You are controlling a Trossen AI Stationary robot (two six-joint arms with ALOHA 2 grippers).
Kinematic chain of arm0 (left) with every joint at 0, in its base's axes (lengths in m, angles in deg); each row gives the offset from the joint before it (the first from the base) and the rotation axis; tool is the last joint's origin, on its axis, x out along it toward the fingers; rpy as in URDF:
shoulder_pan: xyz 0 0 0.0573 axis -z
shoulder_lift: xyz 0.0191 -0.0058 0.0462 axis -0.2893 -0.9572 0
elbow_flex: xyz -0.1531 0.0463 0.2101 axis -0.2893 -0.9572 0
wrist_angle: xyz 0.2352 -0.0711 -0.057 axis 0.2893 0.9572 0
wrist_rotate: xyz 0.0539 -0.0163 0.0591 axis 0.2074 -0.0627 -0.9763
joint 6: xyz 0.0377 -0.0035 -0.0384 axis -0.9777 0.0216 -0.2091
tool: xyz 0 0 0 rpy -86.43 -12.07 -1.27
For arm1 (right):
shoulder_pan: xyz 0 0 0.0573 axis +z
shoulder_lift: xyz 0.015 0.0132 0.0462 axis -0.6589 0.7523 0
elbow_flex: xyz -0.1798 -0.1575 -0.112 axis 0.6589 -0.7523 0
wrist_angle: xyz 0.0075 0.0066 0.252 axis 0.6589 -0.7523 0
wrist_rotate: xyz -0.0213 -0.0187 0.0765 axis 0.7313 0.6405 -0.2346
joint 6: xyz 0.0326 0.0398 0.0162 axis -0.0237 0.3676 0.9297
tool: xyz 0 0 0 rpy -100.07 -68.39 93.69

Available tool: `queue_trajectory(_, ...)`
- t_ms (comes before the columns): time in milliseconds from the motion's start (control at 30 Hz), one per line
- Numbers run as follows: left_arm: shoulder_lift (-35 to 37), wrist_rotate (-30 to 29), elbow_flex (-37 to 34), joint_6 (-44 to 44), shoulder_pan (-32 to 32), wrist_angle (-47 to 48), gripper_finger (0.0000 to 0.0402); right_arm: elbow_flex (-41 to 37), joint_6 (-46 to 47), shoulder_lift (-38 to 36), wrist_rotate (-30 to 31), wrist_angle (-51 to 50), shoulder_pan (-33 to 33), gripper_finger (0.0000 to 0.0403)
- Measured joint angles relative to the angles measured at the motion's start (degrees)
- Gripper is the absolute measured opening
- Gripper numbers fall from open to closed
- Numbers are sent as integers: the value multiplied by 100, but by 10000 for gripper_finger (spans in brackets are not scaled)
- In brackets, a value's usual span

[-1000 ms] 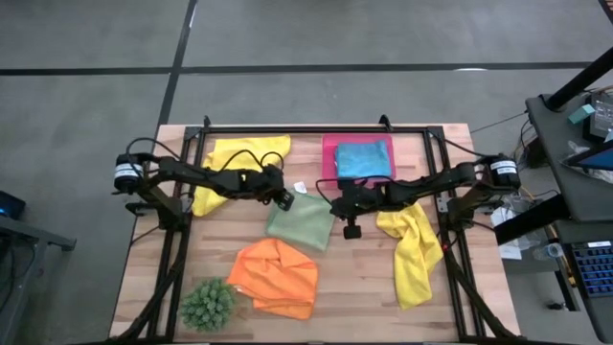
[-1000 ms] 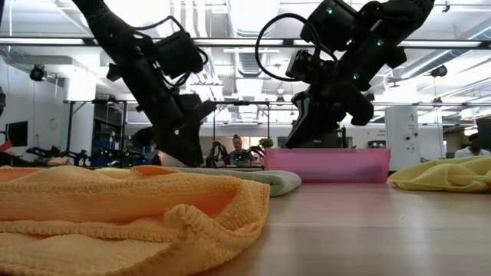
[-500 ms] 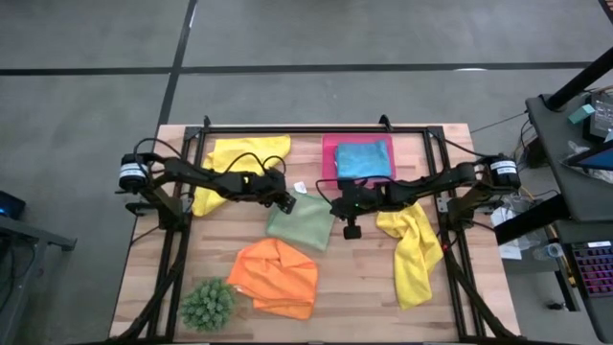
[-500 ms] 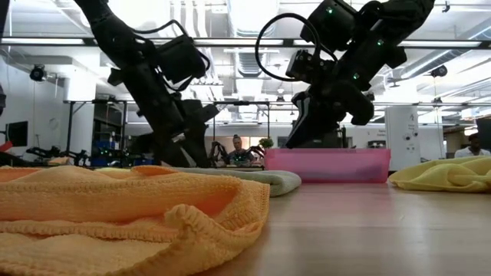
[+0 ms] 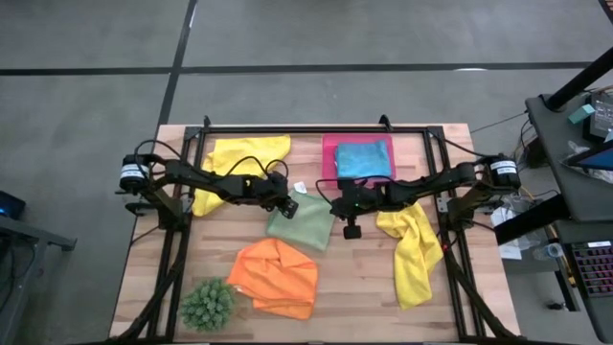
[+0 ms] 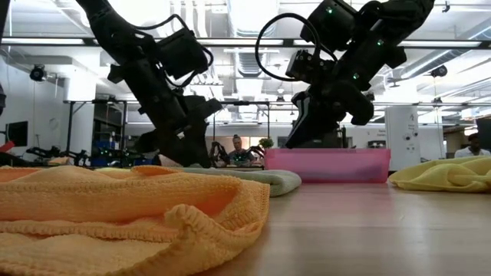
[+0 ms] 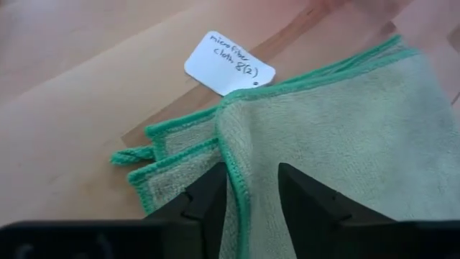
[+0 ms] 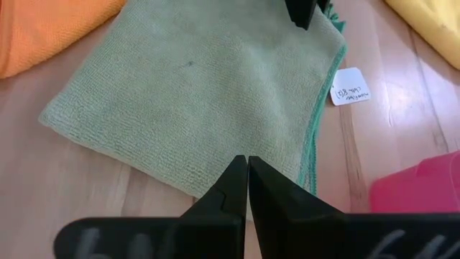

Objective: Fold microfiber towels
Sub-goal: Fold the green microfiber cloth

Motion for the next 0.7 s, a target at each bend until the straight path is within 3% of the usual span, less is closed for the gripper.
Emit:
queue_trajectory(367, 32, -356, 79, -276, 4, -1, 9, 0, 0, -2, 1, -2, 0, 9)
queue_trajectory(700, 76, -557, 101, -266, 4, 354, 1, -15, 46, -2, 3, -11, 0, 9)
